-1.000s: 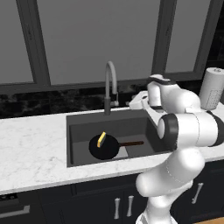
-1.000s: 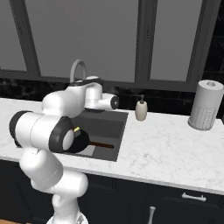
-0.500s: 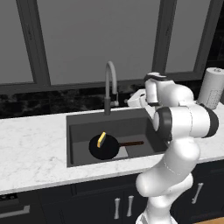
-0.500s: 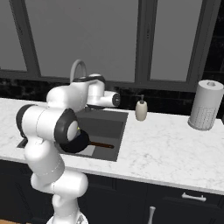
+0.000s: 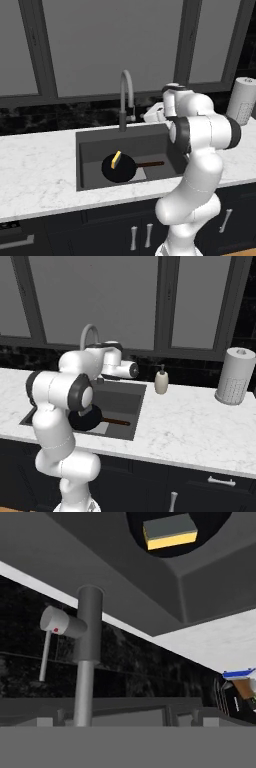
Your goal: Pick the pan and sponge and place them into the sink. Then turn on the water.
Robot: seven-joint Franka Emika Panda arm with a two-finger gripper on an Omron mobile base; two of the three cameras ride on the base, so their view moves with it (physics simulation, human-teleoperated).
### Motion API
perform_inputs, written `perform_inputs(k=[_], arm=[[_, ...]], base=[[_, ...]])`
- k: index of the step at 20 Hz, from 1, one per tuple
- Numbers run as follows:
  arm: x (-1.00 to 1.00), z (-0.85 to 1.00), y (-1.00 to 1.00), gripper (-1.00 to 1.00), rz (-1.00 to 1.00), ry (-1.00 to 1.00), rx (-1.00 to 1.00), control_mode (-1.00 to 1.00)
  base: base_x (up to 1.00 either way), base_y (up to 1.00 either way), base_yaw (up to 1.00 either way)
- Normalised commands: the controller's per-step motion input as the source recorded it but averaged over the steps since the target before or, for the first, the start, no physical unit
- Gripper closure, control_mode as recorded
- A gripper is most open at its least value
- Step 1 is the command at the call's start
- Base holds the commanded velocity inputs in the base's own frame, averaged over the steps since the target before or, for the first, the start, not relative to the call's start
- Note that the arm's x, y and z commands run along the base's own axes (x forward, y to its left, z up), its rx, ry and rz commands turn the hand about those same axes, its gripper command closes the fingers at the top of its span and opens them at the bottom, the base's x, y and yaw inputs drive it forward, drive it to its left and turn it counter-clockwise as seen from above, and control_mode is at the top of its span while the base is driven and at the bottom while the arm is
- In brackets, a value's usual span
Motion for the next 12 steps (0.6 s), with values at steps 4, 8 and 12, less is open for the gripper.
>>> perform_inputs(k=[4,8,12], arm=[[0.19,-0.16,0.14,-1.00,0.00,-0.01,0.00,-1.00],[0.09,-0.08,0.20,-1.00,-0.01,-0.03,0.00,-1.00],[0.08,-0.01,0.05,-1.00,-0.03,-0.03,0.00,-1.00]], base=[[0.00,0.00,0.00],[0.00,0.00,0.00],[0.00,0.00,0.00]])
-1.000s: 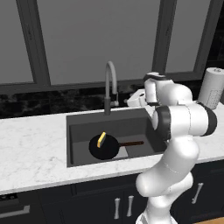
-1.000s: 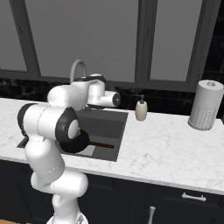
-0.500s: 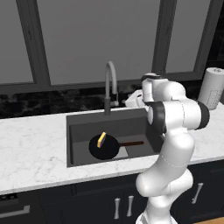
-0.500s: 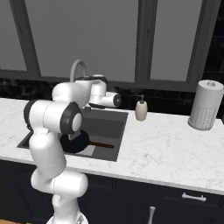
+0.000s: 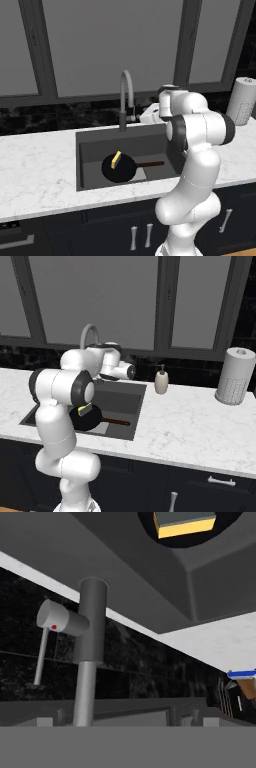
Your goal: Pick the pan and sponge and place them into the sink. Then turn on the water.
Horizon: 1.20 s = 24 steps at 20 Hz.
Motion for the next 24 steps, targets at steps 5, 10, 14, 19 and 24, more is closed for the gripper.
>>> perform_inputs(k=[5,10,14,19,24], arm=[[0.13,-0.03,0.00,-1.00,-0.04,-0.01,0.00,-1.00],[0.18,-0.07,0.00,-1.00,-0.06,0.00,0.00,-1.00],[0.17,-0.07,-0.04,-1.00,-0.02,-0.03,0.00,-1.00],[0.14,-0.02,-0.09,-1.00,0.00,-0.05,0.00,-1.00],[0.19,-0.03,-0.04,-1.00,0.00,-0.01,0.00,-1.00]], base=[[0.00,0.00,0.00],[0.00,0.00,0.00],[0.00,0.00,0.00],[0.00,0.00,0.00],[0.00,0.00,0.00]])
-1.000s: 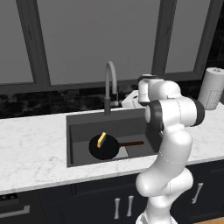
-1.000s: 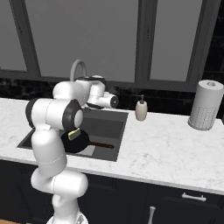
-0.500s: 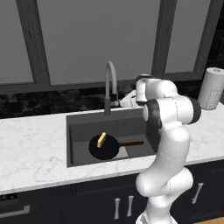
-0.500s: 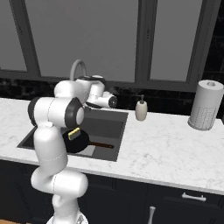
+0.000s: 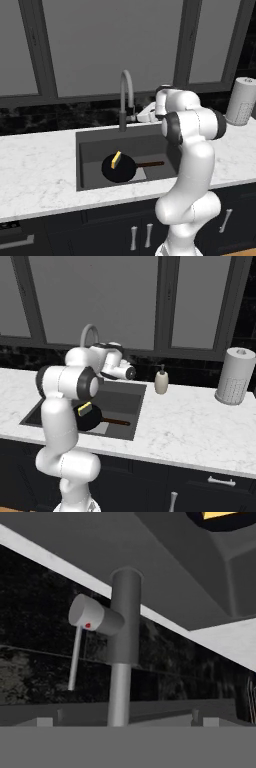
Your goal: Pick the pan and sponge and place them into the sink. Then turn on the water.
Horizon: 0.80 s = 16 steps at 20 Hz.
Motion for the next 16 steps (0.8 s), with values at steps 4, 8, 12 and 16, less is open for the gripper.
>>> perform_inputs(k=[4,8,12,16], arm=[[0.26,-0.10,0.00,-1.00,0.00,0.00,0.00,-1.00],[0.30,-0.13,0.00,-1.00,0.00,0.00,0.00,-1.00],[0.26,-0.14,0.00,-1.00,0.00,0.00,0.00,-1.00],[0.24,-0.18,0.00,-1.00,0.00,0.00,0.00,-1.00]], base=[[0.00,0.00,0.00],[0.00,0.00,0.00],[0.00,0.00,0.00],[0.00,0.00,0.00]])
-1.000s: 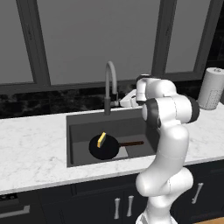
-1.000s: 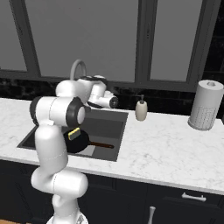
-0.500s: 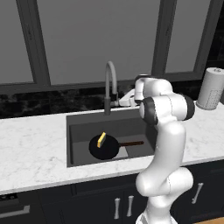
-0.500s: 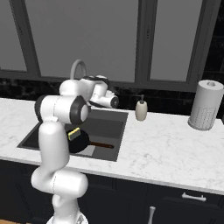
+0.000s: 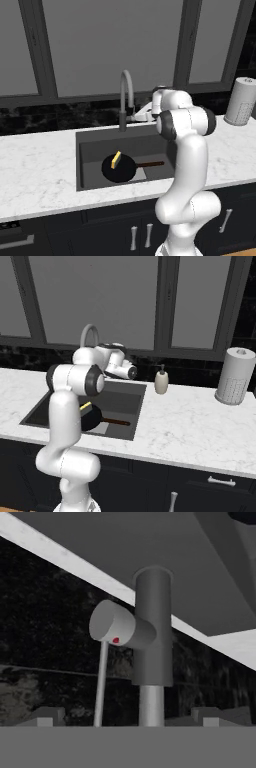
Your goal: Pick the pan and sponge and place them into the sink. Then turn on the water.
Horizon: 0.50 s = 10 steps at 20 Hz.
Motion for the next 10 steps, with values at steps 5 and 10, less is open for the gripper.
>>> perform_inputs(k=[5,10], arm=[[0.23,-0.16,0.00,-1.00,0.00,0.00,0.00,-1.00],[0.18,-0.08,0.00,-1.00,0.00,0.00,0.00,-1.00]], base=[[0.00,0.00,0.00],[0.00,0.00,0.00]])
